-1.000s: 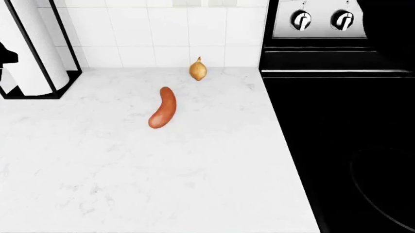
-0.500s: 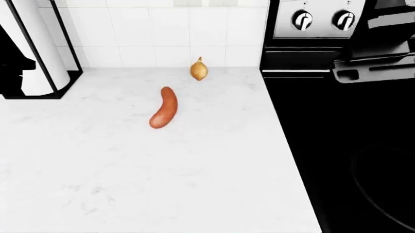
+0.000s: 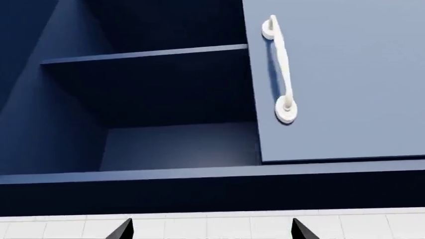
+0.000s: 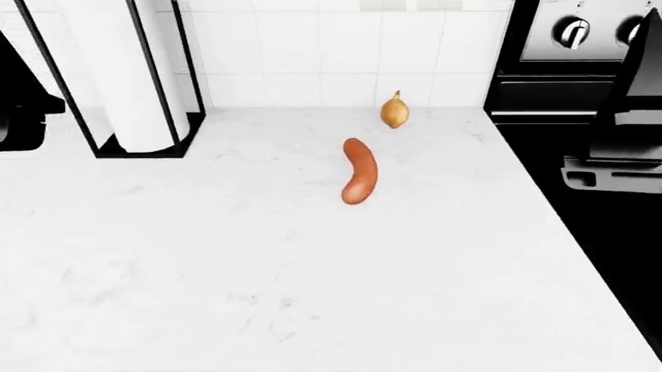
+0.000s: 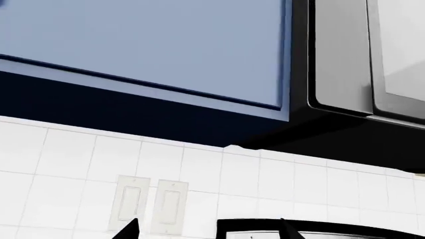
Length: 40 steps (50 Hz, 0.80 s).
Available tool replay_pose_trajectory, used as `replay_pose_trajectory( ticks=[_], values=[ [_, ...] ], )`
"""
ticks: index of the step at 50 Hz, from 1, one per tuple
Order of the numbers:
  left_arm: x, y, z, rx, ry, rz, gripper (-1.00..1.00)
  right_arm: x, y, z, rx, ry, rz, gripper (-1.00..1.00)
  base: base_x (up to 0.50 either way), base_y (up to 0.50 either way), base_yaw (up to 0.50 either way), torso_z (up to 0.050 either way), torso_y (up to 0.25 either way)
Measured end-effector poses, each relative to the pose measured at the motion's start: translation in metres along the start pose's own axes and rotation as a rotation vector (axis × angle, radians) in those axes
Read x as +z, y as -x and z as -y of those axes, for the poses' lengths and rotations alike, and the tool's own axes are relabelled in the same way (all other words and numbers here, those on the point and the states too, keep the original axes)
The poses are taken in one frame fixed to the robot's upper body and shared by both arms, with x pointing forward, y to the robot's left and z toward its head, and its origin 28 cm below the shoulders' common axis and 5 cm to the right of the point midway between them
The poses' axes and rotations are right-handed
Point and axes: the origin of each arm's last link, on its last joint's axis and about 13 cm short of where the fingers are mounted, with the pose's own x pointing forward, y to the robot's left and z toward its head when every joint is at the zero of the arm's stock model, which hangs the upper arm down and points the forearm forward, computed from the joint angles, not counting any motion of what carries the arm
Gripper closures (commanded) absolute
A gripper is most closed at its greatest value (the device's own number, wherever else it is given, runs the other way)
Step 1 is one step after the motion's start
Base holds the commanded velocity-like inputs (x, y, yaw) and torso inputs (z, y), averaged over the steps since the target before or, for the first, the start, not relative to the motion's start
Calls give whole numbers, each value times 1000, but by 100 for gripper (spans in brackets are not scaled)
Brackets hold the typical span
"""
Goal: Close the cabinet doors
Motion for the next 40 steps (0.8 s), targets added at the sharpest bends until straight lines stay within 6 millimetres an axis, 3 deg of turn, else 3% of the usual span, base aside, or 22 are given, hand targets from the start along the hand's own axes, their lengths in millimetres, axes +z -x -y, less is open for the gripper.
replay_pose_trajectory(
  ticks=[40],
  values=[
    [0,-1,1,-3,-1,-1,-100,-13,4,-2,8,-9,-42,-100,3,500,0,0,0]
  ],
)
